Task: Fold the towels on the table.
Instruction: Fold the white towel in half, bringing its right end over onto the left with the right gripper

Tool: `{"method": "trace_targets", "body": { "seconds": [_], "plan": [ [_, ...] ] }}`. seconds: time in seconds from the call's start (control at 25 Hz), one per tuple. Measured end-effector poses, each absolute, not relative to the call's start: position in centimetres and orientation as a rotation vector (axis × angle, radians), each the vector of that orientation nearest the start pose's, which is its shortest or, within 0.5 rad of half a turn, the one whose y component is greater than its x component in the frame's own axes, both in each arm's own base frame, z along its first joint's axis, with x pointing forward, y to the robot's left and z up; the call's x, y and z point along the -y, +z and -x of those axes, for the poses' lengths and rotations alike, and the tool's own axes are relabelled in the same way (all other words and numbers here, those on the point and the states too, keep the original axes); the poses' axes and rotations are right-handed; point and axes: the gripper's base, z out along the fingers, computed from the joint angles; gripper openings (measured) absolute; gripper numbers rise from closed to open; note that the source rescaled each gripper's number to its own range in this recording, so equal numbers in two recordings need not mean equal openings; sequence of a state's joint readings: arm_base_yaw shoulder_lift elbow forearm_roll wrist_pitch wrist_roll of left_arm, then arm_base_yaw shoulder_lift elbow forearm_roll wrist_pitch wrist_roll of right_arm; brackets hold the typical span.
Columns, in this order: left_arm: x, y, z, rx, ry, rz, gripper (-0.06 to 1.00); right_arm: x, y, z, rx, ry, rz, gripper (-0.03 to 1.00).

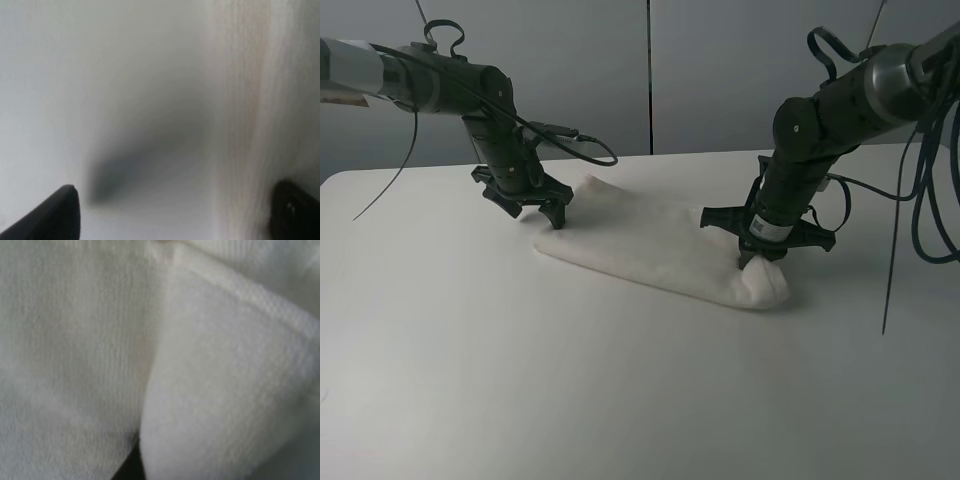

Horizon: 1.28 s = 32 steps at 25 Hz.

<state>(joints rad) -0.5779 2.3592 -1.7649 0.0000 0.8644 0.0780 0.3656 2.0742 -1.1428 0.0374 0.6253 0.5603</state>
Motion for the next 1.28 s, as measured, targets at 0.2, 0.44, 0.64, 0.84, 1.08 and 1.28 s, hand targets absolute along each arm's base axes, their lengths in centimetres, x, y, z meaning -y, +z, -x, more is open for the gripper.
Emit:
{"method": "trace_targets", "body": {
  "seconds": [0.2,0.44,0.64,0.84,1.08,1.28],
  "plan": [
    [26.0,10.3,-39.8,-2.792,-0.072,-0.95,0.98,-13.1,8.8,-33.8,-3.042,0.1,-0.321,0.02],
    [25.9,10.3,-39.7,-2.805,-0.073,-0.955,0.98,-13.1,9.4,-33.7,-3.048,0.098,-0.26,0.02],
    [25.9,10.3,-39.6,-2.817,-0.074,-0.97,0.98,-13.0,11.5,-33.3,-3.039,0.1,-0.177,0.02],
    [25.9,10.3,-39.5,-2.824,-0.08,-0.973,0.98,-13.0,14.1,-33.1,-2.99,0.144,-0.162,0.02],
    [25.9,10.3,-39.5,-2.824,-0.084,-0.977,0.98,-13.6,16.1,-32.9,-2.948,0.312,-0.183,0.02],
    [25.9,10.3,-39.5,-2.824,-0.084,-0.977,0.98,-15.1,16.6,-33.0,-2.902,0.575,-0.187,0.02]
  ]
}}
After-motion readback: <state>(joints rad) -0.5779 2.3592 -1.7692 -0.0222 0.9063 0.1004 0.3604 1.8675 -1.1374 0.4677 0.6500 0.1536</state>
